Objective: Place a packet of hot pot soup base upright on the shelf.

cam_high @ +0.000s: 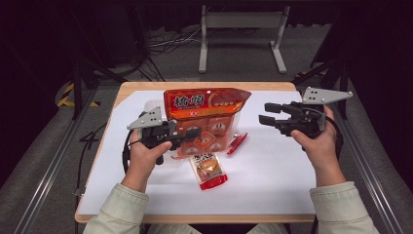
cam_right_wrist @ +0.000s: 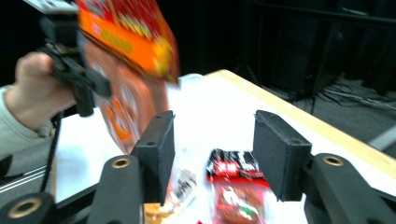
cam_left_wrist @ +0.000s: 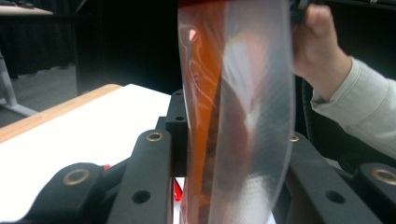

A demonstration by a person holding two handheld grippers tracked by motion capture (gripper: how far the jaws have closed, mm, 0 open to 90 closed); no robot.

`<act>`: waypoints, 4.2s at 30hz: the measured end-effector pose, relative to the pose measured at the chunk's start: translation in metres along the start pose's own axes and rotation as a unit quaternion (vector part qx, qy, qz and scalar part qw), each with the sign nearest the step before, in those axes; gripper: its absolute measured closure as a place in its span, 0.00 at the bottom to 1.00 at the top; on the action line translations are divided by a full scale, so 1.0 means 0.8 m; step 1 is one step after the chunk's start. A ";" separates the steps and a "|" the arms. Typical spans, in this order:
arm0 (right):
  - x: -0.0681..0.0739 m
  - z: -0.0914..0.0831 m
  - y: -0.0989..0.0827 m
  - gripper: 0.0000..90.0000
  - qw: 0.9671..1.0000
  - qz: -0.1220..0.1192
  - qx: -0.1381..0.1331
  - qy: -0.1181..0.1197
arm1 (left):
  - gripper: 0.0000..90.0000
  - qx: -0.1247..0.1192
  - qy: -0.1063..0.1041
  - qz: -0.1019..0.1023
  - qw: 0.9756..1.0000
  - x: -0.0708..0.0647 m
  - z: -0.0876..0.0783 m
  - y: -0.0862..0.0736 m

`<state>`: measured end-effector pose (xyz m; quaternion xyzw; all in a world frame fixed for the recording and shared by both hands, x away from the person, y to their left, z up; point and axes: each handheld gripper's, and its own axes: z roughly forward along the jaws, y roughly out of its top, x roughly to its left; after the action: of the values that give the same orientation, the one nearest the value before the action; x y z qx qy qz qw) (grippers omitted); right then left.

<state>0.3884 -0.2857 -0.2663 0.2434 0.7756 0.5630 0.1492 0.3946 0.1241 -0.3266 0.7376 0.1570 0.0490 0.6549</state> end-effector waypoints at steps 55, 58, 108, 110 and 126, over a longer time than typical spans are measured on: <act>-0.049 -0.034 -0.136 0.56 0.992 0.115 0.036 -0.046 | 0.79 -0.039 0.115 -0.069 0.990 0.109 -0.046 0.034; -0.049 -0.033 -0.137 0.56 0.991 0.118 0.038 -0.042 | 0.79 -0.035 0.120 -0.079 0.989 0.121 -0.048 0.032; -0.037 -0.037 -0.144 0.56 0.993 0.114 0.040 -0.007 | 0.79 -0.041 0.245 -0.118 0.962 0.165 -0.047 -0.004; -0.037 -0.037 -0.144 0.56 0.993 0.115 0.039 -0.006 | 0.79 -0.040 0.245 -0.120 0.961 0.166 -0.044 -0.005; -0.037 -0.035 -0.144 0.56 0.993 0.112 0.039 -0.004 | 0.78 -0.019 0.242 -0.120 0.963 0.169 -0.028 -0.011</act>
<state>0.3750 -0.3530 -0.3671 0.3368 0.7642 0.5444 0.0781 0.5145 0.1862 -0.3497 0.6668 0.3975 0.1498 0.6123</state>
